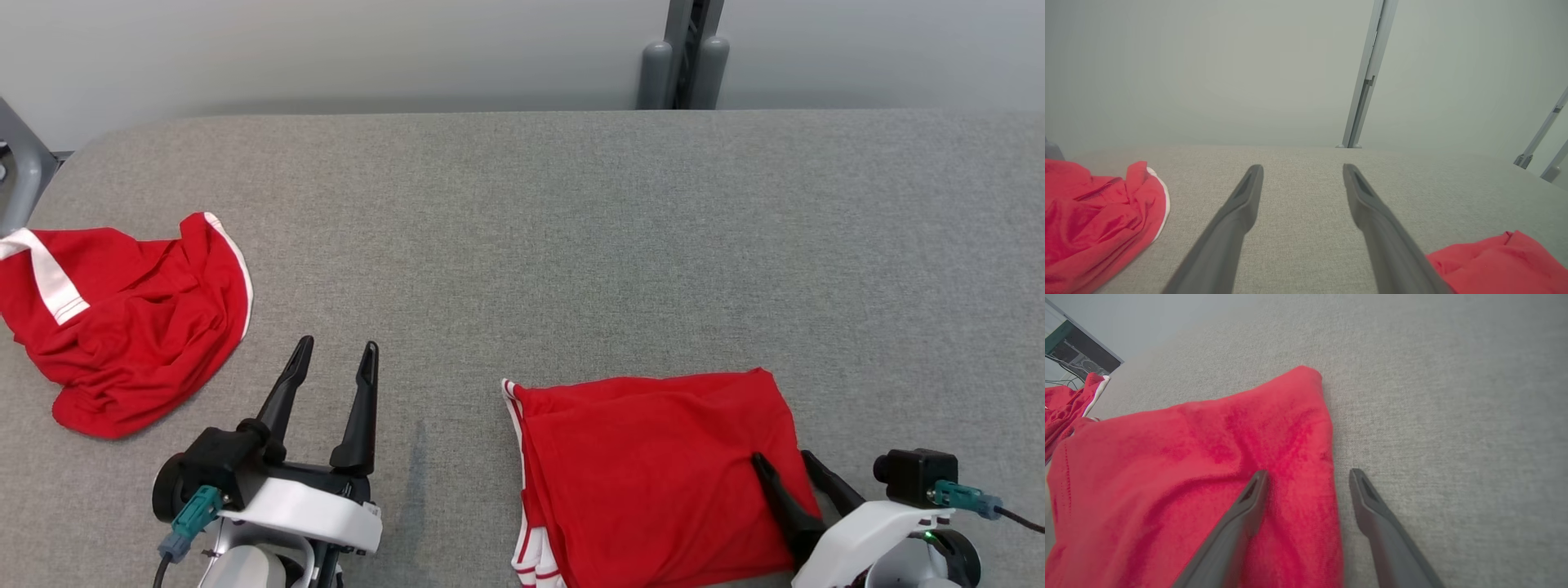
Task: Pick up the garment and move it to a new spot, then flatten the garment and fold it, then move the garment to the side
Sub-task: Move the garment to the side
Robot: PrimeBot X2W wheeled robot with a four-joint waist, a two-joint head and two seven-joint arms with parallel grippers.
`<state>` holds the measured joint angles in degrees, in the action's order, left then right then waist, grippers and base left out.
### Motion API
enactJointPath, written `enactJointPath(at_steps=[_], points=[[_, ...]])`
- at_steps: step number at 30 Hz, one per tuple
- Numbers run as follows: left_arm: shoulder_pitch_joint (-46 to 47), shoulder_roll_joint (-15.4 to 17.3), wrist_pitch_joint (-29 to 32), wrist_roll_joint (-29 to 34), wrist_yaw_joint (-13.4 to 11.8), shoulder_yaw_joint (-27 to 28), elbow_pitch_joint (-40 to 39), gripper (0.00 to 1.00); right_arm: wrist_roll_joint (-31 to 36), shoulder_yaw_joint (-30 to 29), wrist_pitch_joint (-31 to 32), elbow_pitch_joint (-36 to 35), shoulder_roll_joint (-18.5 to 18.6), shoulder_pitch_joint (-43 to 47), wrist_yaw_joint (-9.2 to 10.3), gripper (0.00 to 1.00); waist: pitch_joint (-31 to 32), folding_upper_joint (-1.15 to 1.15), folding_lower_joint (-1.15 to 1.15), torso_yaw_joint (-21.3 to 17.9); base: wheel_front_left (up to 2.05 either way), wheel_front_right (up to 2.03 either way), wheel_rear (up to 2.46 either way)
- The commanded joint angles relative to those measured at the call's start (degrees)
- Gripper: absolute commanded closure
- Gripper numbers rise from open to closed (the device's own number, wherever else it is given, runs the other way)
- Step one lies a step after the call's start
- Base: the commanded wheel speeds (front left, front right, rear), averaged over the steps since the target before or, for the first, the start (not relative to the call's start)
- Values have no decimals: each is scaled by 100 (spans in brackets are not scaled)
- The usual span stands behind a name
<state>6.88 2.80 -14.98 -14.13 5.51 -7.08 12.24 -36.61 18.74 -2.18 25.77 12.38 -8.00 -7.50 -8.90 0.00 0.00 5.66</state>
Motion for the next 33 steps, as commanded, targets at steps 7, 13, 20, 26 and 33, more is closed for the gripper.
enactJointPath(at_steps=[7,13,20,26,33], points=[[50,18,-23,96,-16,104,-23,0,200,315,-173,102,122,-260,2,100,-1,0,0,-67,0,0,0],[92,19,-23,133,37,30,-85,0,665,417,-428,200,382,-520,3,100,-34,0,0,-326,0,0,0],[286,20,-23,273,65,-84,-223,0,964,566,-513,74,828,-1003,4,100,-383,0,0,-796,0,0,0],[673,60,-23,518,125,-179,-348,0,1047,706,-622,-35,1406,-1744,4,100,-1076,0,0,-1282,0,0,0],[1368,371,-23,827,180,-468,-504,0,1022,920,-941,269,2039,-2766,4,100,-2042,0,0,-1717,0,0,0]])
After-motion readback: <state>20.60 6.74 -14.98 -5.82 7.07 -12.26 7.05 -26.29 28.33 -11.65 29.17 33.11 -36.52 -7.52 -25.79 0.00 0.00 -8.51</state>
